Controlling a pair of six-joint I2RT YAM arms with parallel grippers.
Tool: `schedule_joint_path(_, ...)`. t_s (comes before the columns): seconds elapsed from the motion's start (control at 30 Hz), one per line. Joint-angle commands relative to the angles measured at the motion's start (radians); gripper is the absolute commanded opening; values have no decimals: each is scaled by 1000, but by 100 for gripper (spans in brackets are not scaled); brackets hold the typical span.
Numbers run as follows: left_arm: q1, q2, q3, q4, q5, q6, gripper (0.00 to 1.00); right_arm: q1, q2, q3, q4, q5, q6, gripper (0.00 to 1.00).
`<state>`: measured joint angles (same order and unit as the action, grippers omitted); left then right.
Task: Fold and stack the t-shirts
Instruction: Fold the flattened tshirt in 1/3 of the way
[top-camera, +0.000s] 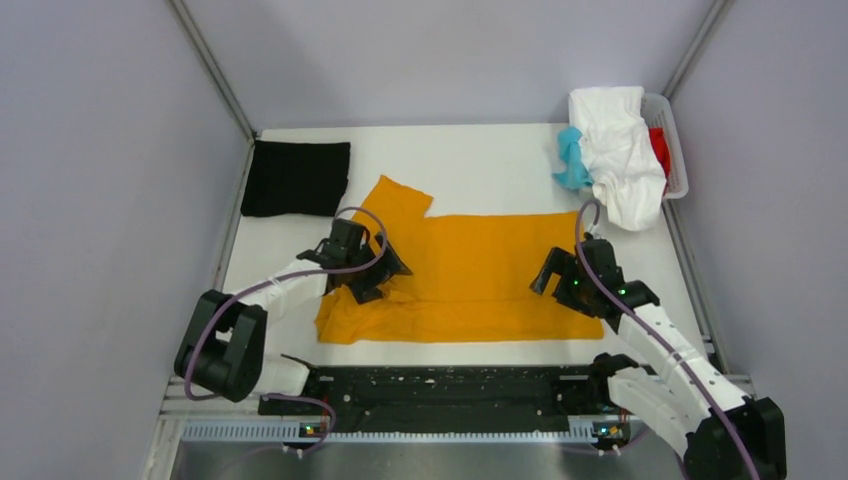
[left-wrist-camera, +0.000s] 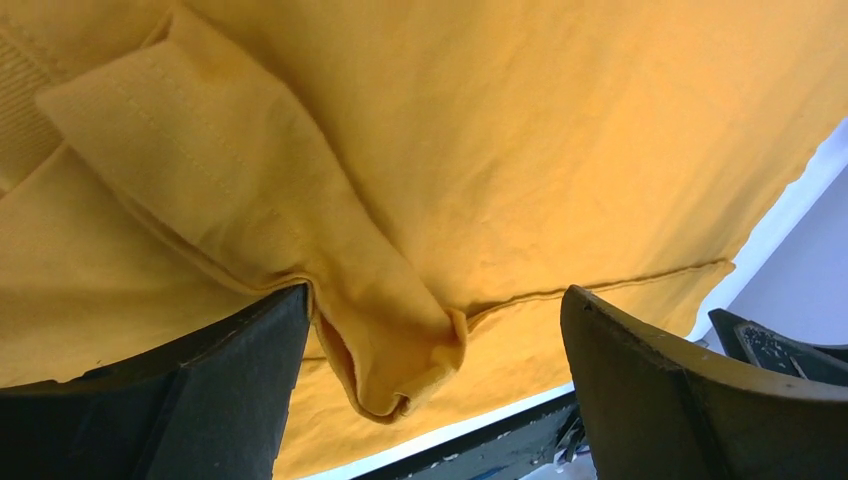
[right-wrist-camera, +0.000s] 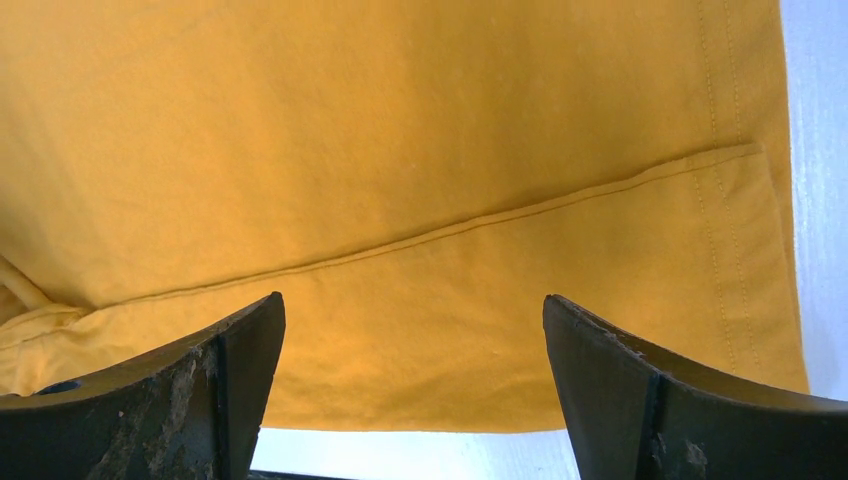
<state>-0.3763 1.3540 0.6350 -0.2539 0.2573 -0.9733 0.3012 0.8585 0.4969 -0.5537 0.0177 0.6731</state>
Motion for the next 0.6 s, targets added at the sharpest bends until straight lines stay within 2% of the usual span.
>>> schedule_joint_path(0.0, -4, 37, 103, 61, -11, 51, 99, 12, -38, 72, -2, 50, -15, 99)
schedule_joint_path(0.3, -7, 287, 327, 47, 2, 129, 99, 12, -54, 132, -52, 150, -39, 99)
schedule_joint_path(0.37, -6, 336, 400, 3, 9, 154, 98, 11, -50, 145, -54, 165, -46, 99)
schedule_joint_path(0.43, -10, 335, 445, -56, -2, 181, 98, 10, -44, 159, -54, 168, -54, 99)
schedule_joint_path(0.5, -12, 274, 422, -69, -28, 200, 99, 10, -32, 164, -44, 150, -79, 99)
schedule_joint_path(0.57, -12, 195, 379, -97, -78, 211, 99, 11, -14, 167, 6, 56, -149, 99)
